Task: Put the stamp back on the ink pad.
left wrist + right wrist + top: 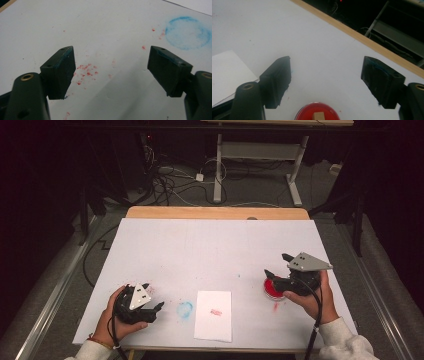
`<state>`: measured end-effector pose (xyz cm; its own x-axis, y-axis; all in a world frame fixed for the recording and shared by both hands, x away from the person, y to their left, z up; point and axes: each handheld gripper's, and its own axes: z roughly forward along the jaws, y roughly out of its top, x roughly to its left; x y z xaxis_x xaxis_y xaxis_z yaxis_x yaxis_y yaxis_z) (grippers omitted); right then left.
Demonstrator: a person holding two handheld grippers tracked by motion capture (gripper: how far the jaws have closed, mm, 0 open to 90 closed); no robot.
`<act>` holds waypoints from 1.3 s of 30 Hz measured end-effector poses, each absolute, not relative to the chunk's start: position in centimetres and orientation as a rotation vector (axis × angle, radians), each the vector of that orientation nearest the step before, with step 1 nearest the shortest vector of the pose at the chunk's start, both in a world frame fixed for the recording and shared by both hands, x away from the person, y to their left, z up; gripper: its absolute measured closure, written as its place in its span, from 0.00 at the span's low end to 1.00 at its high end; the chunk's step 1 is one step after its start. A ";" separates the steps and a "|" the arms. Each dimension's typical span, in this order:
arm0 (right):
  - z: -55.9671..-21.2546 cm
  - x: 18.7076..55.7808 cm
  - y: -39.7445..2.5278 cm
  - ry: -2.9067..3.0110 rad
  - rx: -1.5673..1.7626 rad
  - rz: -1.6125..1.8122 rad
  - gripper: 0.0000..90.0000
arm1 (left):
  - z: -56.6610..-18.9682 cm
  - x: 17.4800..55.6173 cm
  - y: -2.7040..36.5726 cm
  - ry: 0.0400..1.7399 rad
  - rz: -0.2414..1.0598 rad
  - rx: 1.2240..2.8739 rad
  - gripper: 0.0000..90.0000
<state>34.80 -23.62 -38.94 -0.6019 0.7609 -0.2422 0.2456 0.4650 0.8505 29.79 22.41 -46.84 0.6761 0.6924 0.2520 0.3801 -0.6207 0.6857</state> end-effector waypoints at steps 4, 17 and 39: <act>-38.9 34.5 -23.5 2.046 0.833 1.109 0.21 | -46.8 29.8 22.4 0.822 0.676 2.284 0.24; -38.6 33.1 -23.4 1.997 0.781 1.105 0.19 | -46.8 29.7 22.4 0.823 0.679 2.284 0.24; -39.2 30.7 -24.1 1.960 0.703 1.106 0.18 | -46.8 29.7 22.3 0.824 0.676 2.280 0.24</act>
<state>30.66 -24.10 -39.20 -0.5565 0.7546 -0.3477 0.0922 0.4719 0.8768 29.72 22.33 -46.79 0.6753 0.6942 0.2492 0.3800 -0.6170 0.6891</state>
